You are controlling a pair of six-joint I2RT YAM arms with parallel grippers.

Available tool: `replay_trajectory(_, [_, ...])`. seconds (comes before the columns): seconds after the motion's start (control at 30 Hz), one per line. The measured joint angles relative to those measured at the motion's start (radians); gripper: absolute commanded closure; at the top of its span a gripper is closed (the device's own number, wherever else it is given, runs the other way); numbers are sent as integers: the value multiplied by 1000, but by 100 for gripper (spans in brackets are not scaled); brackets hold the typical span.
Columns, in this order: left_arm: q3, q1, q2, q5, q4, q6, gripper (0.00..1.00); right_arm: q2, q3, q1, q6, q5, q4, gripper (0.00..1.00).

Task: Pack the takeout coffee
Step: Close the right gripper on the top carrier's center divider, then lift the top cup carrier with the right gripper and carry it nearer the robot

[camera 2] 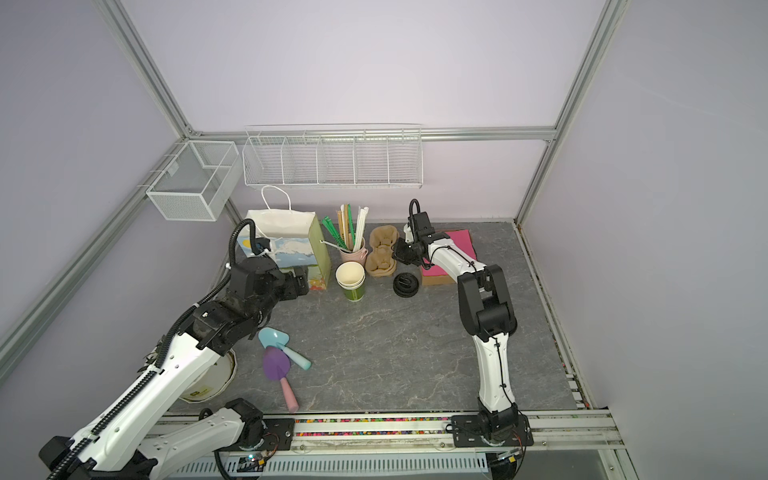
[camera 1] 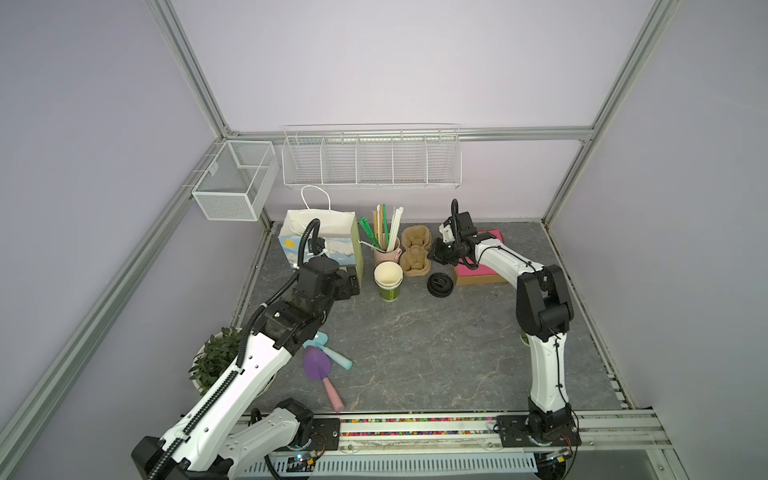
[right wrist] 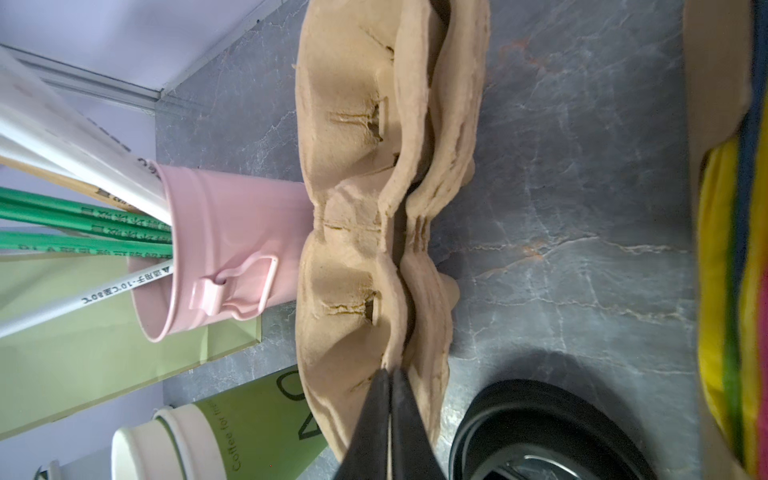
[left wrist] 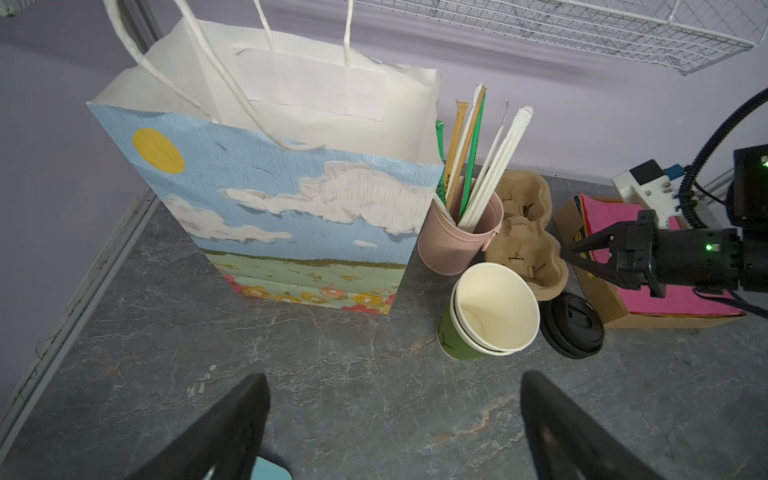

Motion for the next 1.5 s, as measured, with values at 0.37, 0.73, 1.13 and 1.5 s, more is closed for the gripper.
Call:
replay_trajectory(0.37, [0,0,0,1,0,2,6,5,-66,-29,108,-142,145,93])
replay_trajectory(0.73, [0,0,0,1,0,2,6,5,-139,-55,215,-232,302,93])
replay_trajectory(1.13, [0,0,7,4,-1,2,6,3,-195,-58,222,-246,405,93])
replay_trajectory(1.5, [0,0,16,5,-1,2,6,-31,-233,-58,219,-261,491,93])
